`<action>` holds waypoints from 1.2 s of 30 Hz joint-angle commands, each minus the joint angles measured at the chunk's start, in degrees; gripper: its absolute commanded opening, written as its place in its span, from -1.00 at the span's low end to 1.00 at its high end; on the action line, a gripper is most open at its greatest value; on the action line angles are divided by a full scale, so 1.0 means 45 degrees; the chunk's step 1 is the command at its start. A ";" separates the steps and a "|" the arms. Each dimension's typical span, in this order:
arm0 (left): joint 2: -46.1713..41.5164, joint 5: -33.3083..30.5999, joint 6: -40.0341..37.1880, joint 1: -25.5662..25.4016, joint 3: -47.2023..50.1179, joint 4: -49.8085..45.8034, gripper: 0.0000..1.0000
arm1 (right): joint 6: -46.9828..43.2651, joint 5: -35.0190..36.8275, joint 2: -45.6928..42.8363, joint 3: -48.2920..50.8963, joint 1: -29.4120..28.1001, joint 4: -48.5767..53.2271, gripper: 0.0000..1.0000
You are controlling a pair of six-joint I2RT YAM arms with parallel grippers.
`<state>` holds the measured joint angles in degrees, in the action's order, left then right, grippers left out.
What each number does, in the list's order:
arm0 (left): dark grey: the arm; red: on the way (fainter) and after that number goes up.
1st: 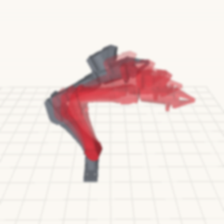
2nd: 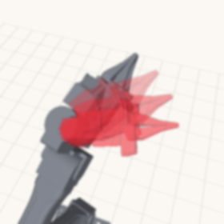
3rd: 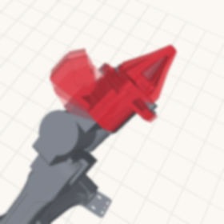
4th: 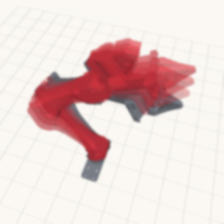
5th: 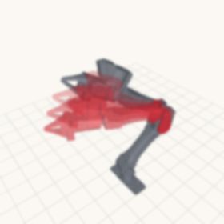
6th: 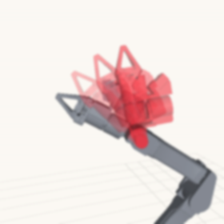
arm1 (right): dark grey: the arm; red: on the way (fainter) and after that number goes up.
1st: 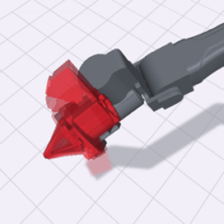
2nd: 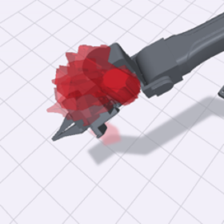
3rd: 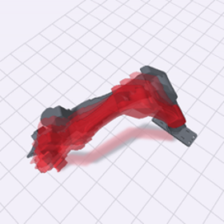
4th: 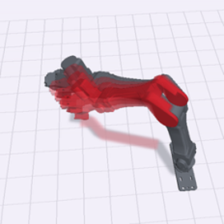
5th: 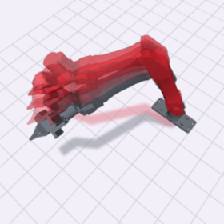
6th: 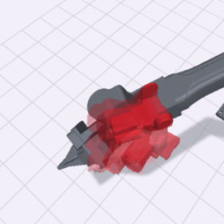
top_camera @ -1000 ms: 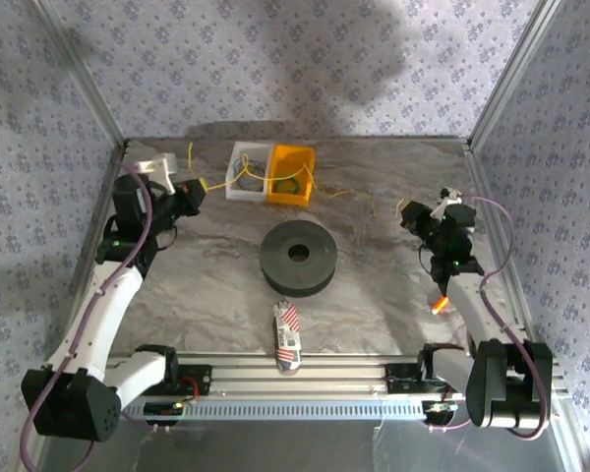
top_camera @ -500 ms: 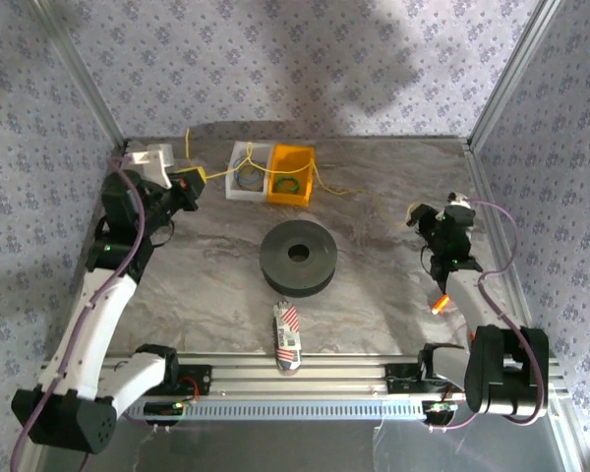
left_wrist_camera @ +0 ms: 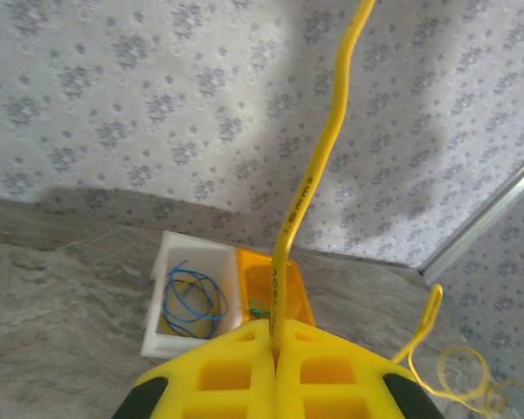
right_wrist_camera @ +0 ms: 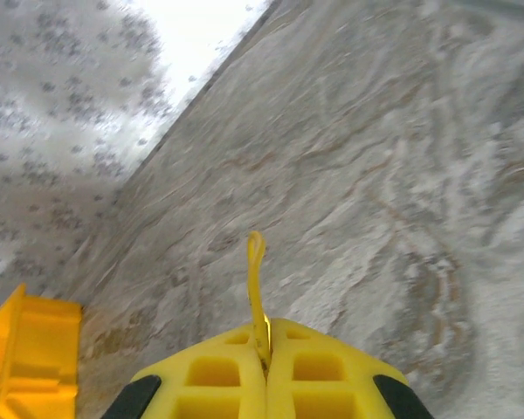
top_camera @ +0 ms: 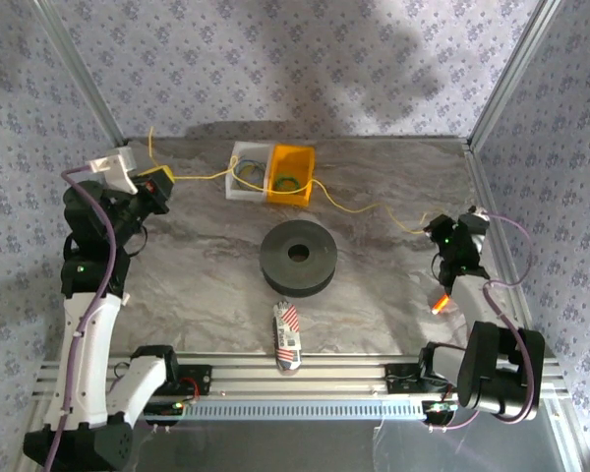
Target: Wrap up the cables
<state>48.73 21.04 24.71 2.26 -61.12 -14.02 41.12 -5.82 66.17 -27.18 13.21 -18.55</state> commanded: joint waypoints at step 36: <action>0.1711 0.1931 0.0825 0.9238 -0.4616 -0.2486 -1.00 | 0.0123 -0.2732 0.1745 0.0200 0.4891 -0.0808 -1.00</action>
<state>55.57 42.87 27.35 39.29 -78.41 -36.01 41.82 -30.74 72.77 -25.71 31.40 -20.08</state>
